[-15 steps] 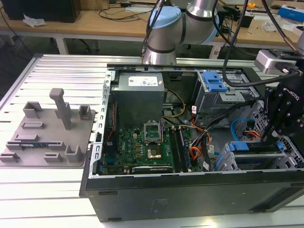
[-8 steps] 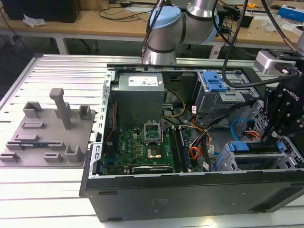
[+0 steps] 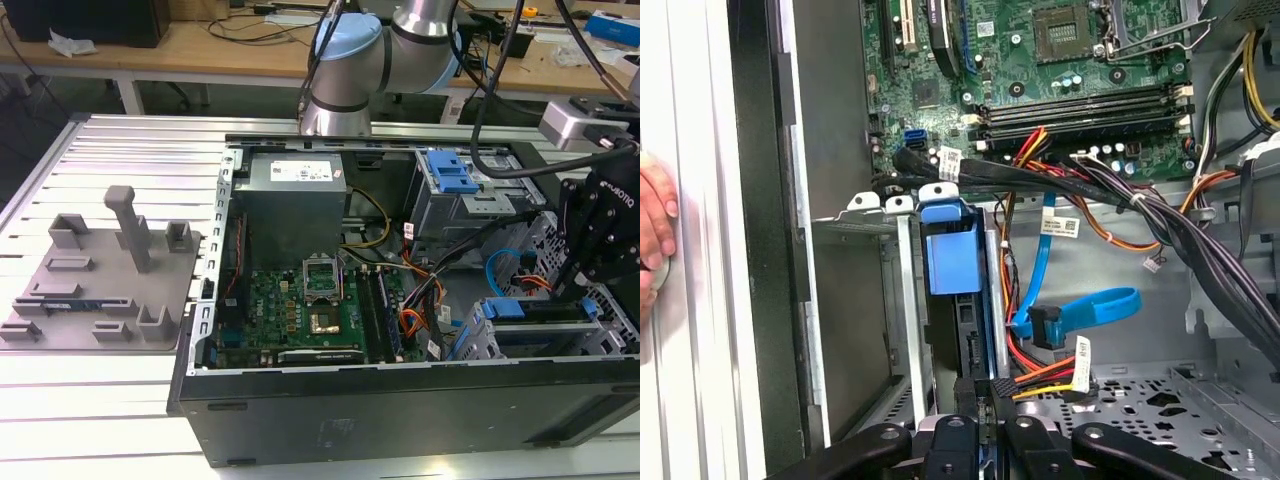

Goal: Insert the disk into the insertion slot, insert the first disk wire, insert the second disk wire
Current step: 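Insert the first disk wire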

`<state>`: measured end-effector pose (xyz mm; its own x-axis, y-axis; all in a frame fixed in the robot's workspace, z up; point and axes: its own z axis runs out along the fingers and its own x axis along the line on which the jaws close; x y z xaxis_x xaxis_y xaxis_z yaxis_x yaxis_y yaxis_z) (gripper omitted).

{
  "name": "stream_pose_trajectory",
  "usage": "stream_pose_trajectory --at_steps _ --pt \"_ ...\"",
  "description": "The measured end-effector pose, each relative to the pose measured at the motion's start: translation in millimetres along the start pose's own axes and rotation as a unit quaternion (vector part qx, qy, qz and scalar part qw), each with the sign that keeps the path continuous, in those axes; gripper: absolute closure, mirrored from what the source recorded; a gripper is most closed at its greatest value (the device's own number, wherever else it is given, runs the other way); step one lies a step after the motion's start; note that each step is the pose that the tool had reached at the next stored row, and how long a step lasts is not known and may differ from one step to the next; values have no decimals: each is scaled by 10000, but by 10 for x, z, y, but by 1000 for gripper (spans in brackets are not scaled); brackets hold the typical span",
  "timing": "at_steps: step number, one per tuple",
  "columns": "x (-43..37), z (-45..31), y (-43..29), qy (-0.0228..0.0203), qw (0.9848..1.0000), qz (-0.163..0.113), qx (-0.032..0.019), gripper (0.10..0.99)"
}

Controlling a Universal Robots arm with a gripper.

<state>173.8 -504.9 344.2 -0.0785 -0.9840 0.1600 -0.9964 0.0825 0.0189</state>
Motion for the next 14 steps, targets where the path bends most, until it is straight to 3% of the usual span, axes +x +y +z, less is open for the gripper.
stream_pose_trajectory --at_steps 4,6,9,14 --pt "1 -1 0 -1 10000 -1 0 918" --pt "4 -4 -1 -51 10000 -3 -4 918" --pt "17 -25 -1 -163 9999 -6 -13 918" --pt "25 -31 -1 -181 9998 -7 -14 918"
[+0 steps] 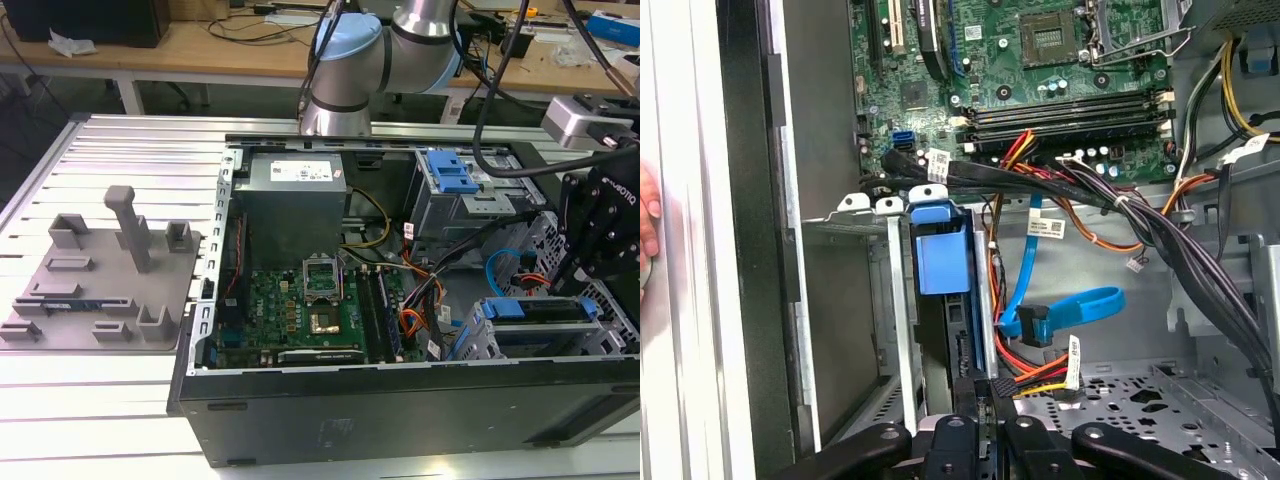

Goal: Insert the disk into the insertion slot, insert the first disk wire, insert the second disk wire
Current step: 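Insert the first disk wire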

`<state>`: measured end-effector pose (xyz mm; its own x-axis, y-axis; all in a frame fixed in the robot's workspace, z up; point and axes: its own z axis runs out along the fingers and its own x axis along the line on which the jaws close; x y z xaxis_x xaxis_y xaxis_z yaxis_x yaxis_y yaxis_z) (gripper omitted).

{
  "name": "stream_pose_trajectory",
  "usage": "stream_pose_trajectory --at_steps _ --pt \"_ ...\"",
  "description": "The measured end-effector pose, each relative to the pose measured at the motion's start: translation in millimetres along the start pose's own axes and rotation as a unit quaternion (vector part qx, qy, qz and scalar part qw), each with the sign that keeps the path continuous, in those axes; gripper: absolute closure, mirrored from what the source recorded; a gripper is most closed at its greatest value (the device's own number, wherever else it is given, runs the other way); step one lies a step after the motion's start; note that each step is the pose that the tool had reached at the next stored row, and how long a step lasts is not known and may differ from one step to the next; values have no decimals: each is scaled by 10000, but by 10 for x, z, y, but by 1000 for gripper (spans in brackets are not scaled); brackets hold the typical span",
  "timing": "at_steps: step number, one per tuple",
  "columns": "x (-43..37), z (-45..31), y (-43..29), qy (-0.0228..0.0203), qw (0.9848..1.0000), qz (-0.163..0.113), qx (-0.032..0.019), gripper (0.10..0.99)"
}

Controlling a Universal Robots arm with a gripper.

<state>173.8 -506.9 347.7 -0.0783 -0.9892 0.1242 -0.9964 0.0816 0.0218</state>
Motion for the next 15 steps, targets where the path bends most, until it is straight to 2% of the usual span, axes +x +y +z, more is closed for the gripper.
stream_pose_trajectory --at_steps 15 --pt "51 6 -11 0 10000 0 0 918"
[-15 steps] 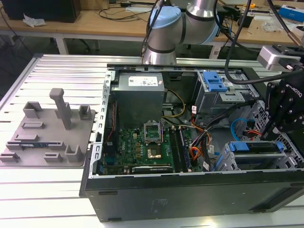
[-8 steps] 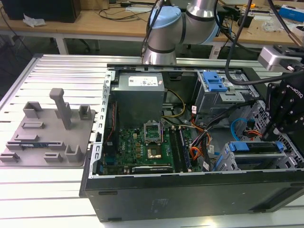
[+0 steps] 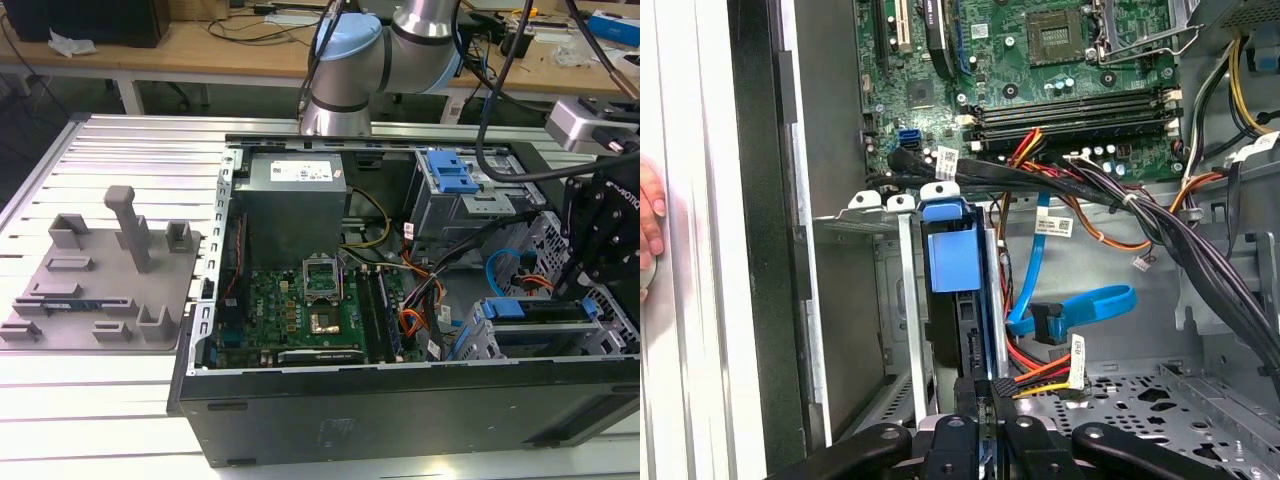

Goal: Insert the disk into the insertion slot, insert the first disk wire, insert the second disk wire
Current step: 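Insert the first disk wire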

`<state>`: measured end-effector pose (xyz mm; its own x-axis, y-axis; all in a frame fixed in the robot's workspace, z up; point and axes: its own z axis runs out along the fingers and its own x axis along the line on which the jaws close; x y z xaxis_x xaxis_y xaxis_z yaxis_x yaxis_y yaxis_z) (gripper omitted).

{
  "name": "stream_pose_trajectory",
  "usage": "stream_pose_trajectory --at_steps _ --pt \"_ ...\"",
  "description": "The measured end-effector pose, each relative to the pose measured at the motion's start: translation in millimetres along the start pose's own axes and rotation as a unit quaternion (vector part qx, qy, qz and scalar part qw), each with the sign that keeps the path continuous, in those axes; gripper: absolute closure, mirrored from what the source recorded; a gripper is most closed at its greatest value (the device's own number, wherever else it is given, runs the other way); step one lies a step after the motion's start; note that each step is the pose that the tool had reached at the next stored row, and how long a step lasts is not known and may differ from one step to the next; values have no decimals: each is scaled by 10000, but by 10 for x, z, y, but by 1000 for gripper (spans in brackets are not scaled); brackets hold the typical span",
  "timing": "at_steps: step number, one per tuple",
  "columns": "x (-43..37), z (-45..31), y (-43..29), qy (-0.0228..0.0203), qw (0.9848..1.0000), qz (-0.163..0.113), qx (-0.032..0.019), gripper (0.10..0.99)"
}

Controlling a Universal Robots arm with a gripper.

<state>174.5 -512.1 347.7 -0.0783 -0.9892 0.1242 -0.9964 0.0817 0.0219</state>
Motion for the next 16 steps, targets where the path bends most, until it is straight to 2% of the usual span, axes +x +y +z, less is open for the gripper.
stream_pose_trajectory --at_steps 16 --pt "-6 46 -1 0 10000 0 0 918"
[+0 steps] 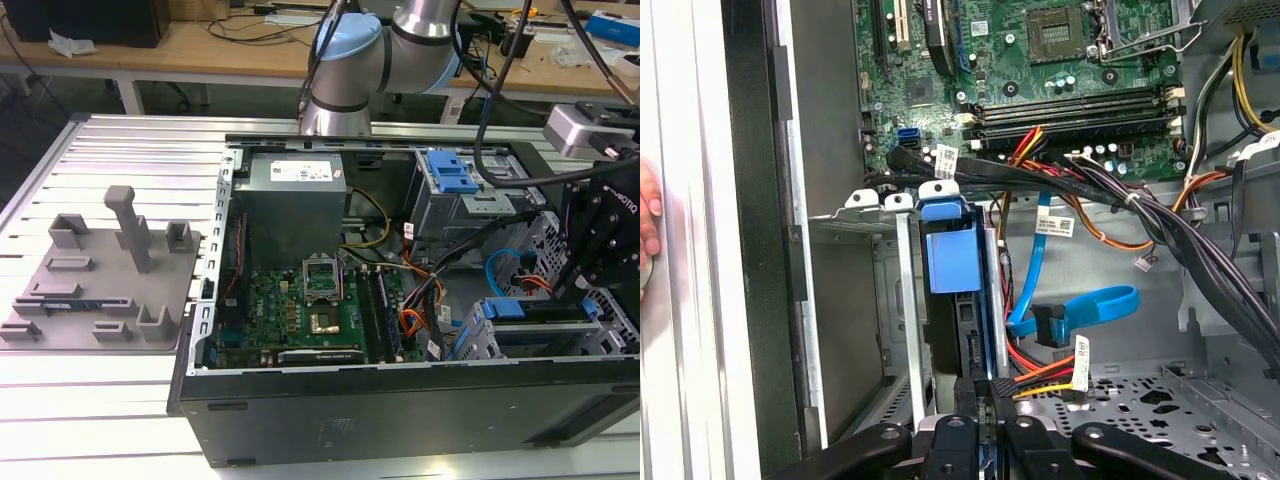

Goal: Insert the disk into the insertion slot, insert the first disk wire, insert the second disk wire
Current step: 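Insert the first disk wire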

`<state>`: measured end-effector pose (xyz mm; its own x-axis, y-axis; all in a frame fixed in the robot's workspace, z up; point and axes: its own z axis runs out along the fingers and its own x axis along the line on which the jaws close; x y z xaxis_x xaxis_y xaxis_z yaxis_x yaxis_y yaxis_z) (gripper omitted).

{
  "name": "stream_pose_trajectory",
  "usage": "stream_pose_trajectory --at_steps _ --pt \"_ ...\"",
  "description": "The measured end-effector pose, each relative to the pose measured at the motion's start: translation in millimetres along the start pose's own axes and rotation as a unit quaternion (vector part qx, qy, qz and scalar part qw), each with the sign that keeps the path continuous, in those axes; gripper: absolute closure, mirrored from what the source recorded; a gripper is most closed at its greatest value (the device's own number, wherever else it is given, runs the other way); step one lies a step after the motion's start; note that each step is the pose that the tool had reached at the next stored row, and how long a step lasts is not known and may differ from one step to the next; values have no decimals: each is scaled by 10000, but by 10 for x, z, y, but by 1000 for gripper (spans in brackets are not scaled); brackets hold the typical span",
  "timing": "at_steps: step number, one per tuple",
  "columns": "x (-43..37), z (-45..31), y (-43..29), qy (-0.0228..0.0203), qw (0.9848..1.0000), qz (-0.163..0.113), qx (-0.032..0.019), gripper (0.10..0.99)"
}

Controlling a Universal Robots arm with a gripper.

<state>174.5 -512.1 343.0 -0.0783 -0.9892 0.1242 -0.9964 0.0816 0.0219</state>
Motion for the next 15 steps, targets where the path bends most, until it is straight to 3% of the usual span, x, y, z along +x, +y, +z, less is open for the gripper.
stream_pose_trajectory --at_steps 15 --pt "-6 52 -1 -1 10000 0 0 918"
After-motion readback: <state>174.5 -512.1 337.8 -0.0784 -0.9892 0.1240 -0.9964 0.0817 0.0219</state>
